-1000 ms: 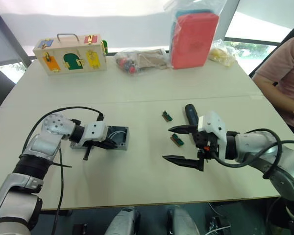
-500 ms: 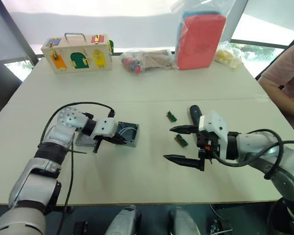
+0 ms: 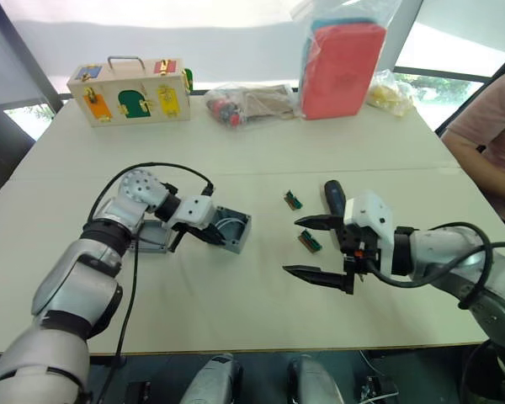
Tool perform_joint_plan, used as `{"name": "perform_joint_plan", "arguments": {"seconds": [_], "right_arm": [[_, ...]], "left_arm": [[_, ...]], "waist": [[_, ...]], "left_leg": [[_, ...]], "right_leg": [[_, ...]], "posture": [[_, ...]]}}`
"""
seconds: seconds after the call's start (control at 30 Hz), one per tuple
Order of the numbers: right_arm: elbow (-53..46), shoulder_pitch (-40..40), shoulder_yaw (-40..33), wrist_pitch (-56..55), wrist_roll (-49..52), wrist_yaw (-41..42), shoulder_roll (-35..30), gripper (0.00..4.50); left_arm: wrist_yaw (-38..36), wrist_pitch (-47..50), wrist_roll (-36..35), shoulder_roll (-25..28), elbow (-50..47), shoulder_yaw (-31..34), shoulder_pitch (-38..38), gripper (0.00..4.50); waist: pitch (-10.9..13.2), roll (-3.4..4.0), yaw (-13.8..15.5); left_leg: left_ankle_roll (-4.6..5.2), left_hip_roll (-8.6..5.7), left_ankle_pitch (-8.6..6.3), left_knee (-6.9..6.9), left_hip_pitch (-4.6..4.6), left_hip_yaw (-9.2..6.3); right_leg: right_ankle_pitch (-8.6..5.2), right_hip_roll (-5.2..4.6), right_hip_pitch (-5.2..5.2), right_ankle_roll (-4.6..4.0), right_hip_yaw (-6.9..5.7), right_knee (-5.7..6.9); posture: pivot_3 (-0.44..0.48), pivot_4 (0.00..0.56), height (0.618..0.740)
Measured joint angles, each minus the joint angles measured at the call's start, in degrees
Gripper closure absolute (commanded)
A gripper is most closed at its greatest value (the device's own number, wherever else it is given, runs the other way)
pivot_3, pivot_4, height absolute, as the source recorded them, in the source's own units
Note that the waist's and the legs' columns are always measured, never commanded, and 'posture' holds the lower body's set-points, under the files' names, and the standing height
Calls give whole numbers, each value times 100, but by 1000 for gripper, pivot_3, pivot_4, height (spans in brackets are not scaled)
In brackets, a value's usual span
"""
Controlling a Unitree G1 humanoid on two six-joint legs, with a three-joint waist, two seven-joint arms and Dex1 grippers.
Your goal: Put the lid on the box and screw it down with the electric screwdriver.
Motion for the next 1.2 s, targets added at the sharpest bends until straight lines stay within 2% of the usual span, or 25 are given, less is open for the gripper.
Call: {"name": "perform_joint_plan", "arguments": {"seconds": [0.33,0.53,0.83,0.9,0.93,1.07,1.2], "right_arm": [[-18,44,-104,9,11,-45,-29,0],[-33,69,-104,8,8,-47,-34,0],[-41,96,-104,8,6,-47,-60,0],[-50,96,-104,8,6,-53,-60,0],[-68,96,-104,8,6,-55,-60,0],[-90,96,-104,8,6,-62,-60,0],[-96,98,-101,8,7,-67,-59,0]], "left_arm": [[0,105,-448,-124,44,-320,-77,4483],[3,505,-800,144,-335,-821,-85,4483],[-1,320,-810,136,-209,-1180,-286,4483],[-1,276,-784,133,-191,-1210,-306,3903],[0,275,-764,132,-178,-1223,-310,3749],[-1,367,-786,154,-215,-1386,-310,2150],[-1,533,-1101,525,-710,-1438,-313,597]], "waist": [[4,-7,-31],[6,-10,-115],[6,-10,-139],[6,-10,-140],[6,-10,-142],[7,-12,-148],[8,-14,-156]], "left_leg": [[0,2,0,0,-2,0],[1,2,0,0,-4,-1],[1,2,-1,-1,-4,-1],[1,2,-1,0,-3,-1],[1,2,-1,-1,-4,-1],[2,3,-1,-1,-5,-1],[1,4,0,0,-19,-1]], "right_leg": [[0,3,-3,0,1,0],[0,3,-3,0,2,-1],[0,3,-2,1,2,-2],[-1,3,-2,1,2,-2],[-1,3,-3,1,2,-2],[-1,4,-5,1,2,-2],[-1,3,-23,1,6,1]], "posture": [[0,150,740],[0,150,740],[0,150,740],[0,150,740],[0,150,740],[0,150,740],[0,150,740]]}}
